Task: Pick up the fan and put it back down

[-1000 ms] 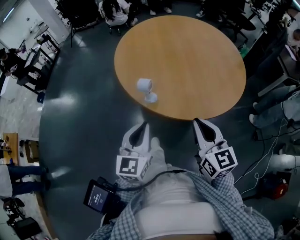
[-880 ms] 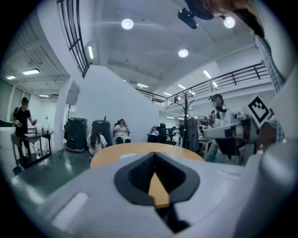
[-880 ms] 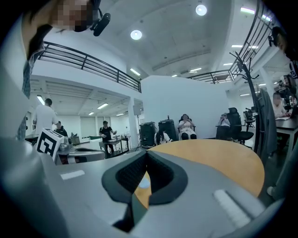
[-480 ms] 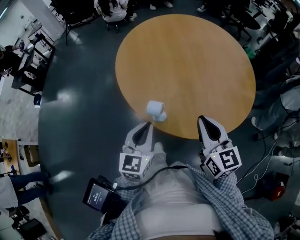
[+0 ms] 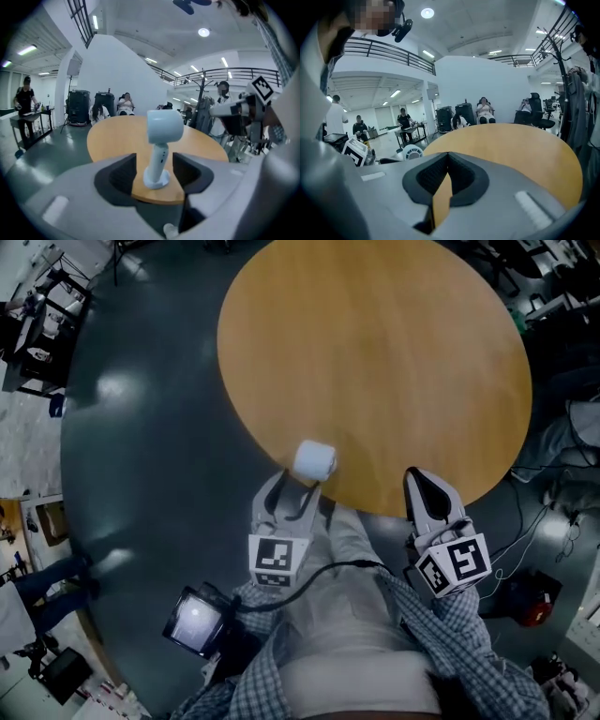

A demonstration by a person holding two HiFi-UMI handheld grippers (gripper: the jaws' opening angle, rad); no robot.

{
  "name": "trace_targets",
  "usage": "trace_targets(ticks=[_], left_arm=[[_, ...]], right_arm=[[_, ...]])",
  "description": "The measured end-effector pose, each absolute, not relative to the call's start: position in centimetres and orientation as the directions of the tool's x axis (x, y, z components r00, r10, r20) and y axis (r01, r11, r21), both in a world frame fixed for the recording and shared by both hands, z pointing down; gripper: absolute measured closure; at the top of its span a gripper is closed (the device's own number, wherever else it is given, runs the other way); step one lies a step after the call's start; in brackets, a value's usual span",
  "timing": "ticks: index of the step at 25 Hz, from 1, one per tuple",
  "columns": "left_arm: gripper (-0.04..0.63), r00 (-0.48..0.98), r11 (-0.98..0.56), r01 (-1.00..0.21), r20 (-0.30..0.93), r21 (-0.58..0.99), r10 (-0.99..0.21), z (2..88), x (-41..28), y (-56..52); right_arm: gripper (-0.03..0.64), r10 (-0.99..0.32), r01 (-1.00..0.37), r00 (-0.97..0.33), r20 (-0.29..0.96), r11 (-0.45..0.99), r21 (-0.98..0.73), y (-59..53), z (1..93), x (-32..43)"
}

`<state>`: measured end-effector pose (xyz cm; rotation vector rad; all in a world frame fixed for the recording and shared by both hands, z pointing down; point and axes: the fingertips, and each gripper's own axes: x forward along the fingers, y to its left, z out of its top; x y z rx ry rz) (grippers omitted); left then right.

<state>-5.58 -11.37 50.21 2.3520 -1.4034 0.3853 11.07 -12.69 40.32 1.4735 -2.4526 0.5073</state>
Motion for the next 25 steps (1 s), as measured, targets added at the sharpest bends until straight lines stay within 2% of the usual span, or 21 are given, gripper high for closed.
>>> trace_targets(ticks=[16, 21, 25], left_arm=[[0.357, 0.446, -0.417, -0.895, 0.348, 0.158, -0.825, 52.5, -2.6, -16.4], [0.478, 0.446, -0.423, -0.895, 0.332, 0.144, -0.831, 51.6, -2.8, -17.4], [0.486, 0.443, -0.420, -0.896, 0.310, 0.144, -0.841, 51.5, -2.7, -17.8]], right_arm=[[0.614, -0.745, -0.877, -0.473, 0.469, 0.446, -0.177, -14.0, 45.3, 12.6], [0.614, -0.738, -0.878, -0.473, 0.481, 0.443, -0.182, -14.0, 45.9, 12.4], [0.614, -0.737, -0.877, -0.476, 0.480, 0.443, -0.188, -14.2, 46.1, 12.6]])
